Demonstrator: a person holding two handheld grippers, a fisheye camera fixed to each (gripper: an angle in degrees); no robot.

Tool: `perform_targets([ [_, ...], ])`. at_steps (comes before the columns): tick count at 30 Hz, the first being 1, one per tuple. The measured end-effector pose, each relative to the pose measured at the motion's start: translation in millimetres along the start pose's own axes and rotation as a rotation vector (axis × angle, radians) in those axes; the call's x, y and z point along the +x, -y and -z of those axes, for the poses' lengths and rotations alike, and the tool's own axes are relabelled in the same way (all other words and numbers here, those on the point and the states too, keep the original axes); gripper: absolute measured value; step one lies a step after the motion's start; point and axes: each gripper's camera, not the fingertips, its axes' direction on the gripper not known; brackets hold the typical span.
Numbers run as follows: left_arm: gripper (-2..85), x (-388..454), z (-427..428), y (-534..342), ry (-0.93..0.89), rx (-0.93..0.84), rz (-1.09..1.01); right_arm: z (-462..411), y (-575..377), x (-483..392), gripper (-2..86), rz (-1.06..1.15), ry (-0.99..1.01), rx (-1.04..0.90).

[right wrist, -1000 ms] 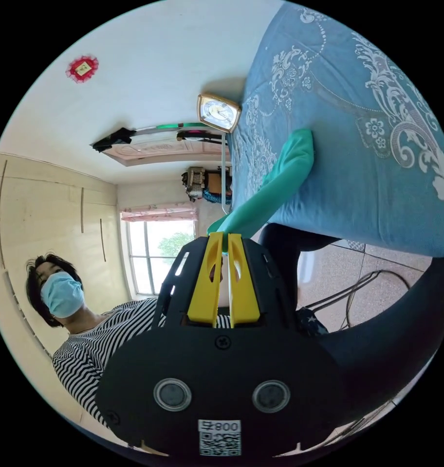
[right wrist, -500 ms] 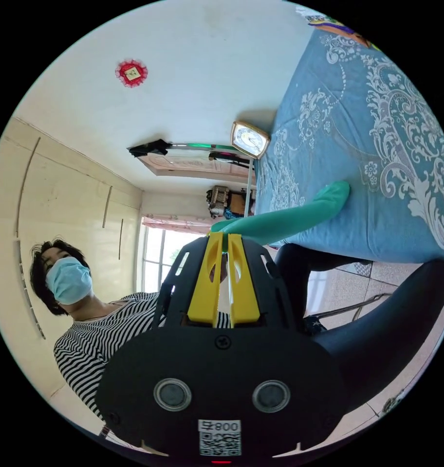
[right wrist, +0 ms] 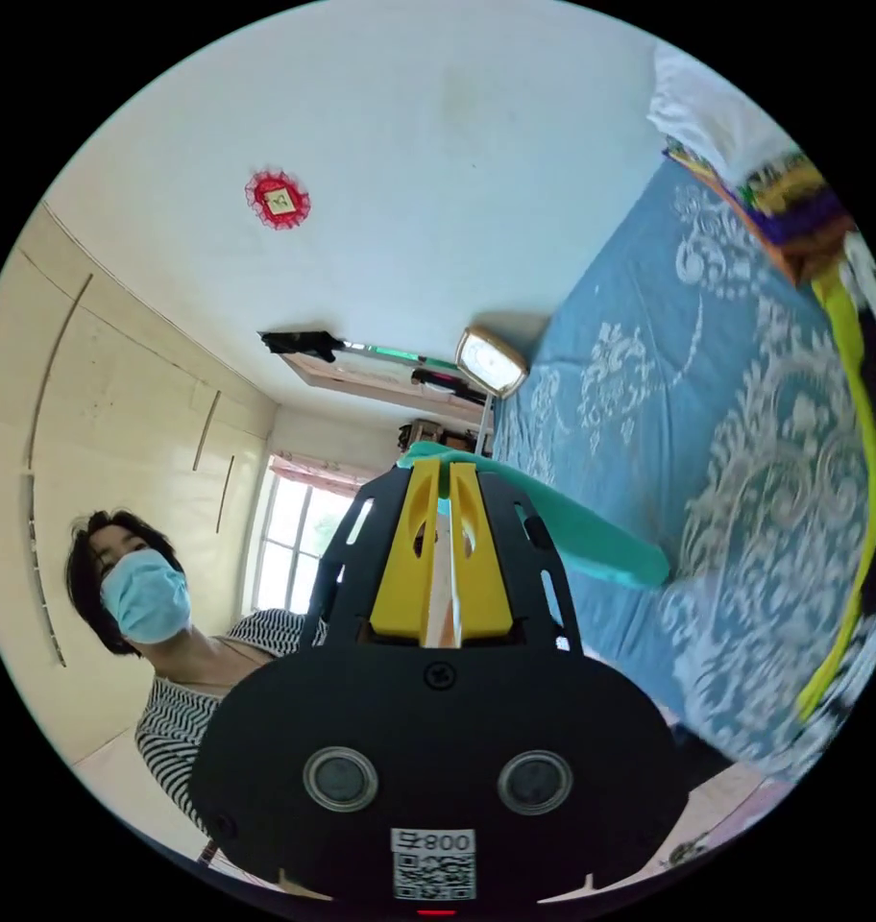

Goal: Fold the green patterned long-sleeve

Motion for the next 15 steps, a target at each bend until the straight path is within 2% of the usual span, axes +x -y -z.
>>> perform_targets([
  [3, 2.5, 30, -51, 78, -0.009, 0.018, -0.055, 44, 97, 1, 1.2, 0.051, -0.008, 0.043],
  [7, 2.5, 94, -132, 177, -0.048, 0.046, -0.194, 117, 219, -40, 1.2, 0.203, -0.092, 0.116],
  [11, 2.5, 138, -223, 238, -0.081, 0.010, -0.301, 185, 276, -73, 1.3, 0.340, -0.218, 0.176],
  [15, 2.5, 133, -313, 254, -0.036, -0.085, -0.298, 264, 301, -34, 1.3, 0.260, -0.478, 0.216],
])
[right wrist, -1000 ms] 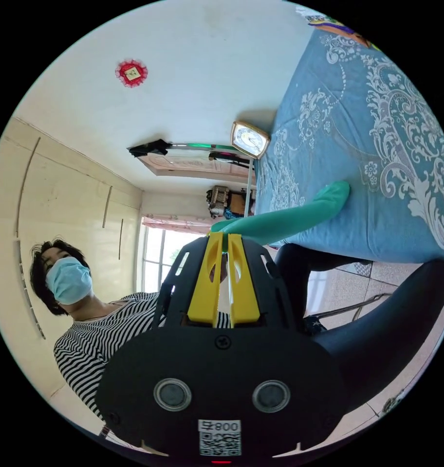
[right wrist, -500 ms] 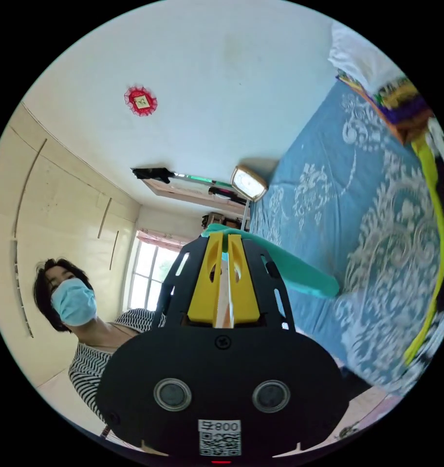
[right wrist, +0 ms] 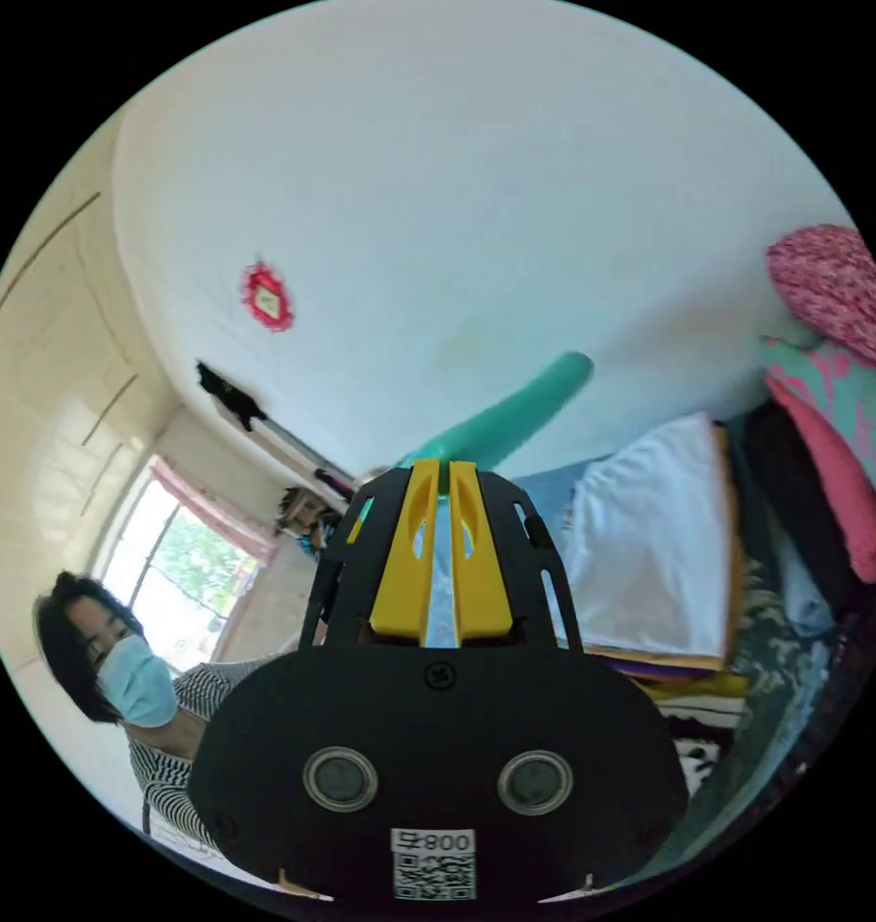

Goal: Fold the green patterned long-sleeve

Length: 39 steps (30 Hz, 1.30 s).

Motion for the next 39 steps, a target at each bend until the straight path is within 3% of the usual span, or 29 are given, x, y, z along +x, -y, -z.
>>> perform_targets([
  [5, 2.5, -58, -120, -36, 0.149, -0.242, 0.240, 4, -27, 141, 1.4, -0.284, -0.192, -0.071],
  [7, 2.5, -61, -141, -45, 0.112, -0.276, 0.278, -7, -43, 189, 1.4, -0.365, -0.293, -0.166],
  [12, 2.6, -28, -160, -30, 0.150, -0.289, 0.203, 5, -50, 215, 1.4, -0.331, -0.219, -0.117],
  [20, 2.5, 21, -199, -11, 0.215, -0.332, 0.196, 1, -51, 208, 1.0, -0.313, -0.335, -0.077],
  [23, 2.1, 39, -207, -5, 0.205, -0.339, 0.193, 2, -55, 188, 0.5, -0.286, -0.468, -0.054],
  [30, 0.7, 96, -214, 16, 0.232, -0.269, 0.074, -35, -70, 73, 0.1, 0.078, -0.669, 0.041],
  [37, 0.1, 117, -272, 25, 0.320, -0.388, 0.106, -148, -41, 47, 0.0, 0.163, -0.880, -0.293],
  [39, 0.1, 130, -271, 24, 0.291, -0.361, 0.104, -147, -41, 36, 0.0, 0.156, -0.875, -0.268],
])
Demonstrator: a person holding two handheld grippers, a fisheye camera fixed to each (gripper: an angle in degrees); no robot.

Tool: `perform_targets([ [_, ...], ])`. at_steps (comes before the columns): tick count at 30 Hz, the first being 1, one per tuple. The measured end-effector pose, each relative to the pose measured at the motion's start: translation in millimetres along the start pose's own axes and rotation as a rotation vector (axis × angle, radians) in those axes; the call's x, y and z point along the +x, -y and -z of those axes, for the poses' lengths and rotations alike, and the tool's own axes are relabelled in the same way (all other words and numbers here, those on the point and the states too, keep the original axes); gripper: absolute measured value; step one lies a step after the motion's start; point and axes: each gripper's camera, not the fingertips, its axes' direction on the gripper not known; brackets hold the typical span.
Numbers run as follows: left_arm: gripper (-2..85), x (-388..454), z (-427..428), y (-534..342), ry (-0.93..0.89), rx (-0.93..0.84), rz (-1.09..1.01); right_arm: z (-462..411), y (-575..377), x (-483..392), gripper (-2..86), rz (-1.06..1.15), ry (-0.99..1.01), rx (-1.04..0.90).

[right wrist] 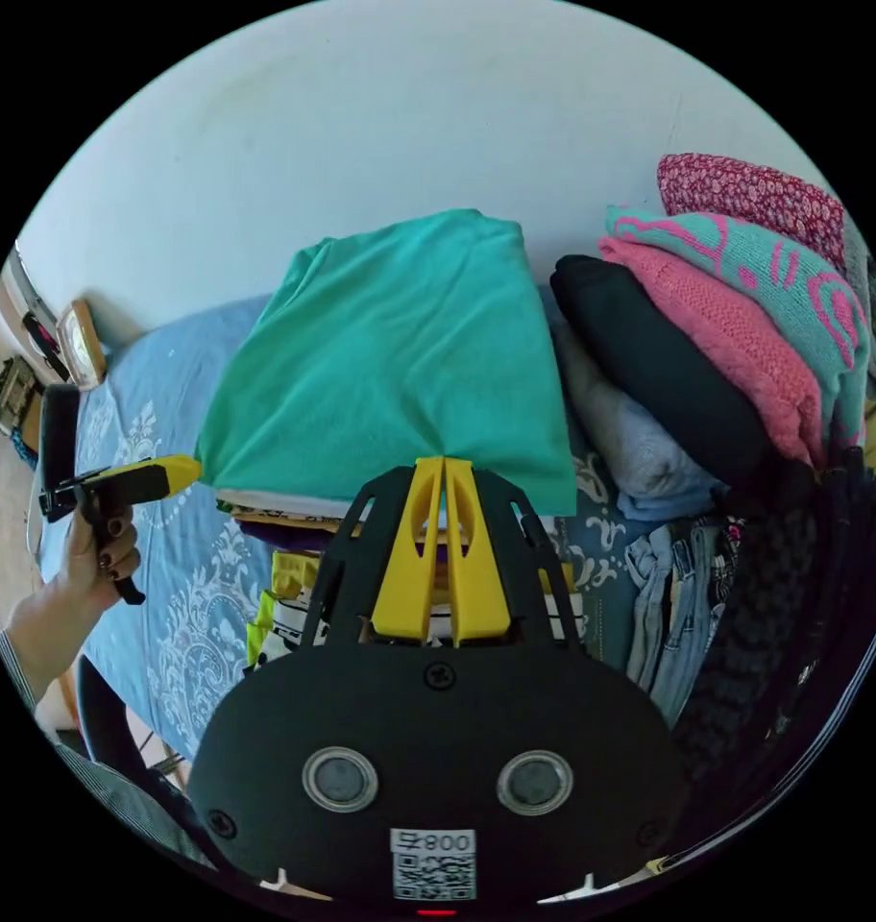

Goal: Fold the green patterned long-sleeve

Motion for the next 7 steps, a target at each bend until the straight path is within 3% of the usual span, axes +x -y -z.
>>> perform_targets([
  [3, 0.2, 27, 12, -16, 0.011, -0.013, -0.070, 39, -18, -15, 0.0, 0.019, 0.081, 0.101],
  [7, 0.2, 70, 18, -72, 0.146, -0.173, -0.196, 96, -81, -85, 0.0, 0.181, 0.244, 0.162],
])
